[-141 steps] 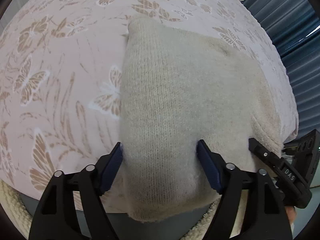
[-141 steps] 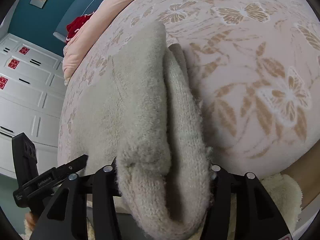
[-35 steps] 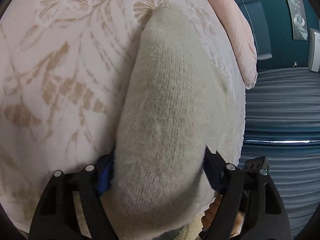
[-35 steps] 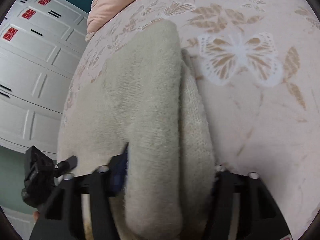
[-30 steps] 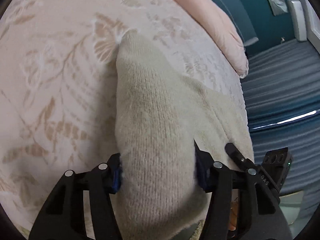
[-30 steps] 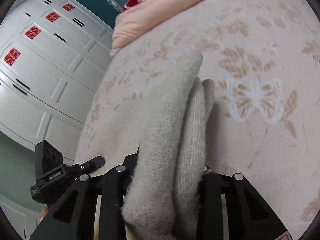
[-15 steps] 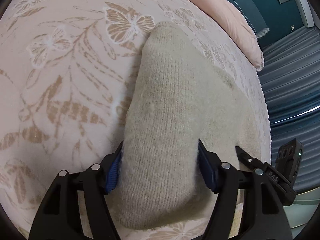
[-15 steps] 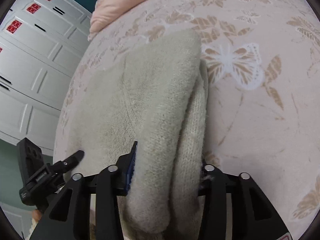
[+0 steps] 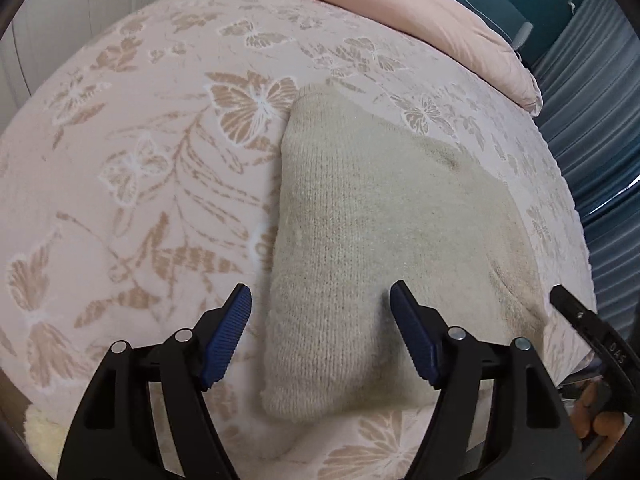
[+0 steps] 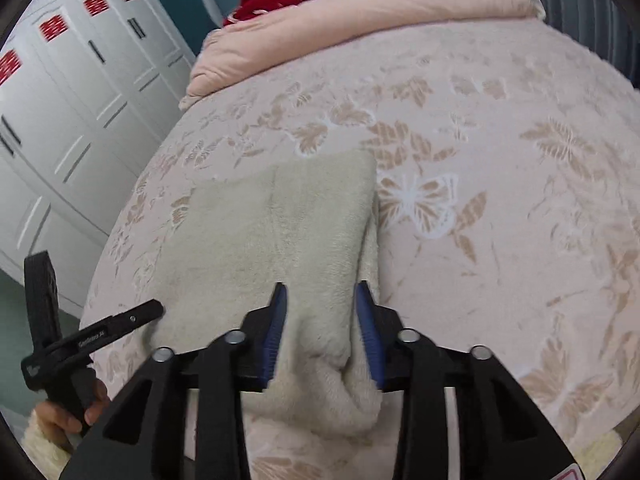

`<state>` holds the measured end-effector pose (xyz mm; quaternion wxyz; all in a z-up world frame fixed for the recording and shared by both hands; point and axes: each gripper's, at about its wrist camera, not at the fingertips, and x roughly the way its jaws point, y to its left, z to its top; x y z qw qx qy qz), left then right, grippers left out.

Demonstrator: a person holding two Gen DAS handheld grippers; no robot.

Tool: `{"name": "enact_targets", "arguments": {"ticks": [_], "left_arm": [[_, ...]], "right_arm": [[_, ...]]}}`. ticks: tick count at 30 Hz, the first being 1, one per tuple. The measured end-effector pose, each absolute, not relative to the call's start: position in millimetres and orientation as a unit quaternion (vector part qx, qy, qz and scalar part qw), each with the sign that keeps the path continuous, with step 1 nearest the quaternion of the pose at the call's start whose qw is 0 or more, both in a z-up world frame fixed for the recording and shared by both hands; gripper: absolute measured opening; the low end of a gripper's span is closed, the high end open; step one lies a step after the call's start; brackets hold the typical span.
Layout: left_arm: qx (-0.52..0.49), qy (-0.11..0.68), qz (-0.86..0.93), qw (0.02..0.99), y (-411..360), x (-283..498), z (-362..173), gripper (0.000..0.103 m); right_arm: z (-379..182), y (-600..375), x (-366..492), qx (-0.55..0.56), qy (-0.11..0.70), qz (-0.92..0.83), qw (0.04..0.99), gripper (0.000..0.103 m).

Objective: Fold small clothes

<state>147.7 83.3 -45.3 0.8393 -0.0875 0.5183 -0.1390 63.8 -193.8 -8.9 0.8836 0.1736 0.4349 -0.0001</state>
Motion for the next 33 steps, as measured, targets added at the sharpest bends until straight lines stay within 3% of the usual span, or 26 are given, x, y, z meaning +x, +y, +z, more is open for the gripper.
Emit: {"name": "enact_targets", "arguments": {"ticks": [2, 8, 10, 18, 23, 28, 31, 33], "left_arm": [[-0.064, 0.51, -0.13, 0.848, 81, 139, -33, 0.07], [0.002, 0.502, -0.105, 0.858, 57, 117, -15, 0.07], [0.013, 0.51, -0.102, 0.854, 53, 115, -19, 0.07], [0.021, 0.527, -0.09, 0.845, 47, 115, -31, 0.07], [0.016, 0.54, -0.081, 0.837, 51, 120, -42, 0.074], [0.025, 0.548, -0.084, 0.832, 50, 124, -56, 0.081], [0.022, 0.552, -0.081, 0.83, 49, 128, -60, 0.082], [0.008, 0.55, -0.086, 0.831, 53, 127, -56, 0.082]], "right_arm": [[-2, -177, 61, 0.13, 0.437, 0.009, 0.89, 0.004], [-64, -165, 77, 0.084, 0.507, -0.003, 0.858, 0.0], [-73, -174, 77, 0.117, 0.509, -0.006, 0.853, 0.0], [-3, -184, 113, 0.173, 0.455, 0.02, 0.873, 0.0], [-24, -199, 178, 0.164, 0.466, -0.012, 0.869, 0.0], [-97, -212, 236, 0.152, 0.543, -0.025, 0.826, 0.0], [-79, -212, 240, 0.16, 0.537, -0.029, 0.828, 0.0], [-50, -212, 217, 0.176, 0.505, -0.01, 0.845, 0.006]]}}
